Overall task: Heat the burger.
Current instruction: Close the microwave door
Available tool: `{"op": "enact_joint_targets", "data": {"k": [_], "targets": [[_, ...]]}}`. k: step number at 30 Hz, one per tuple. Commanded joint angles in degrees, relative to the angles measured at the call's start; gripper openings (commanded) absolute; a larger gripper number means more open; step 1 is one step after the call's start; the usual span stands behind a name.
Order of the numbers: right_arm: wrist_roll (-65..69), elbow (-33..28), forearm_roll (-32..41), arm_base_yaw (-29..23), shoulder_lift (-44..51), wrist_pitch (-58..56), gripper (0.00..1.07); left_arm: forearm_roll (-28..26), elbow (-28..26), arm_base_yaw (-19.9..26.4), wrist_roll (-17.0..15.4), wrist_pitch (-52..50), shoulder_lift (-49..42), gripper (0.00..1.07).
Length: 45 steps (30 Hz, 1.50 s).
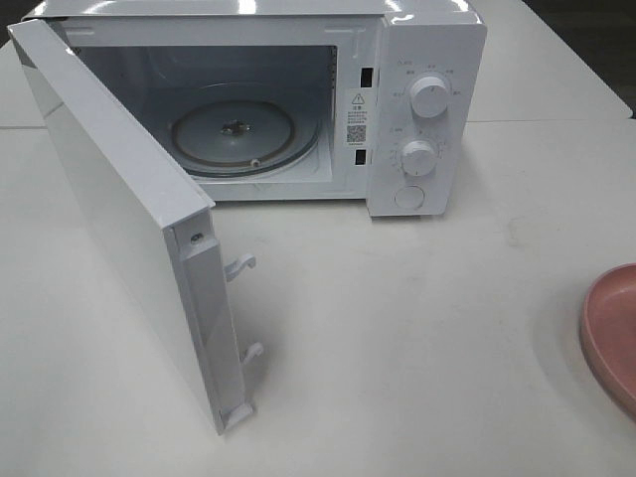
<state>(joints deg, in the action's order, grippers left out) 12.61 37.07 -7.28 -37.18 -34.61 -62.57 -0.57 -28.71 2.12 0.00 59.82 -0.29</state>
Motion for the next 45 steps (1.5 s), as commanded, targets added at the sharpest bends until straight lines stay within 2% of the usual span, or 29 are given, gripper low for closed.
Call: {"op": "enact_joint_targets", "data": {"k": [1,9,11,13,14,15,16,21,22,27,34,40,45], "targets": [[-0.8,0.1,0.0,0.2,4.6,-3.7,0.76,-0.2,0.1,0.2,0.0,-0.6,-1.3,1.0],[-0.8,0.1,-0.2,0.3,11.2,-5.1,0.76,-0.2,0.1,0.2,0.0,-0.6,-1.3,1.0],[-1.7,0.1,-0.2,4.2,14.4,-5.2,0.76,-0.2,0.1,0.2,0.0,-0.6,-1.3,1.0],[-2.5,0.1,-0.2,5.4,15.1,-5.1,0.76,-0.2,0.1,0.2,0.0,-0.6,-1.3,1.0],[-4.5,0.0,-0.2,8.4,16.7,-5.1,0.76,-0.2,0.1,0.2,0.0,-0.6,-1.3,1.0],[-4.5,0.0,-0.2,8.4,16.7,-5.1,0.76,-0.2,0.1,0.2,0.0,-0.6,-1.3,1.0],[-6.1,0.0,-0.2,11.1,18.4,-4.9,0.76,-0.2,0.1,0.2,0.0,-0.6,-1.3,1.0],[-6.7,-0.1,-0.2,15.4,21.7,-4.4,0.76,-0.2,0.1,0.2,0.0,-0.6,-1.3,1.0],[-6.8,-0.6,-0.1,17.6,23.3,-3.7,0.76,-0.2,0.1,0.2,0.0,-0.6,-1.3,1.0],[-6.8,-4.4,0.0,22.0,27.4,-2.8,0.76,-0.2,0.1,0.2,0.0,-0.6,-1.3,1.0],[-6.7,-5.7,0.9,26.0,31.9,0.1,0.76,-0.2,0.1,0.2,0.0,-0.6,-1.3,1.0],[-7.8,-7.7,4.4,29.9,36.5,3.2,0.76,-0.1,0.1,0.2,0.0,-0.6,-1.3,1.0],[-7.7,-7.7,4.4,30.2,36.4,3.2,0.76,-0.1,0.1,0.2,0.0,-0.6,-1.3,1.0]]}}
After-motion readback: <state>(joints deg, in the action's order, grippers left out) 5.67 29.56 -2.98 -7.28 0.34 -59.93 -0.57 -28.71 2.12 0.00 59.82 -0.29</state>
